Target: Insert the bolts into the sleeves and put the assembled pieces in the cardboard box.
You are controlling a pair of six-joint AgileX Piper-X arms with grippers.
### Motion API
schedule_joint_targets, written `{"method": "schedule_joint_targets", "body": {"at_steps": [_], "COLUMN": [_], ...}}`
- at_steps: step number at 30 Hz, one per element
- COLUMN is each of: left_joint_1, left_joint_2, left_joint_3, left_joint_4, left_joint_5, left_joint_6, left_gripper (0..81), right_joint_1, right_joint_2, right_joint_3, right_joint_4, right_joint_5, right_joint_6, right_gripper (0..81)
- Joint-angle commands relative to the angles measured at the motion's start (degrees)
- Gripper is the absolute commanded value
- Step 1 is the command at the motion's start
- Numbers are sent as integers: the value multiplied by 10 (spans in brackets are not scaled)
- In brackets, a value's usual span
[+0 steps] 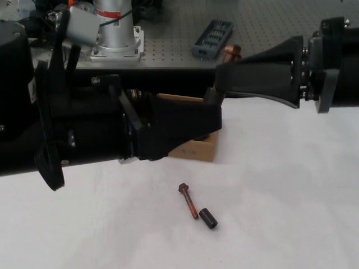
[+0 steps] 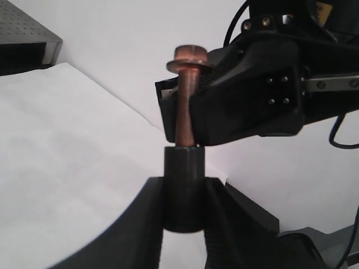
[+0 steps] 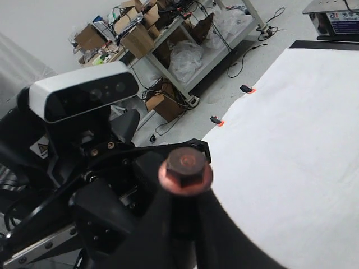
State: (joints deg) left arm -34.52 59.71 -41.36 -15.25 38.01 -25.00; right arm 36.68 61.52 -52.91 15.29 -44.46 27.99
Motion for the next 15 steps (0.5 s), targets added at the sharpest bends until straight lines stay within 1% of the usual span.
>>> {"method": "schedule_joint_targets", "body": {"at_steps": [1, 5, 6, 7, 8, 9, 12, 13, 14, 15], "left_joint_1": [9, 9, 9, 9, 9, 9, 9, 9, 9, 9], "left_joint_2": [-5, -5, -5, -5, -5, -5, -5, -5, -5, -5], "left_joint_3": [-9, -9, -9, -9, -9, -9, -9, -9, -9, -9], "left_joint_4": [-46, -46, -46, -46, -46, -46, -46, -46, -46, -47], "left_joint_5": [-38, -38, -38, -38, -39, -39, -39, -39, -39, -40], "left_joint_6": [-8, -8, -8, -8, -8, -8, -8, -8, -8, -8], "left_gripper": [6, 6, 6, 6, 6, 6, 6, 6, 6, 6], "right_joint_1": [5, 5, 5, 5, 5, 5, 5, 5, 5, 5], "right_joint_2": [-6, -6, -6, -6, -6, -6, -6, -6, -6, -6], "right_joint_3": [1, 1, 1, 1, 1, 1, 1, 1, 1, 1], "right_joint_4": [28, 33, 34, 35, 36, 36, 37, 37, 37, 37], "right_joint_5": [-72, -53, -51, -51, -49, -49, -25, -14, -11, -11], "right_joint_6": [-11, -11, -11, -11, -11, -11, 11, 19, 20, 20], "right_gripper": [27, 23, 6, 29, 74, 148, 430, 498, 519, 517]}}
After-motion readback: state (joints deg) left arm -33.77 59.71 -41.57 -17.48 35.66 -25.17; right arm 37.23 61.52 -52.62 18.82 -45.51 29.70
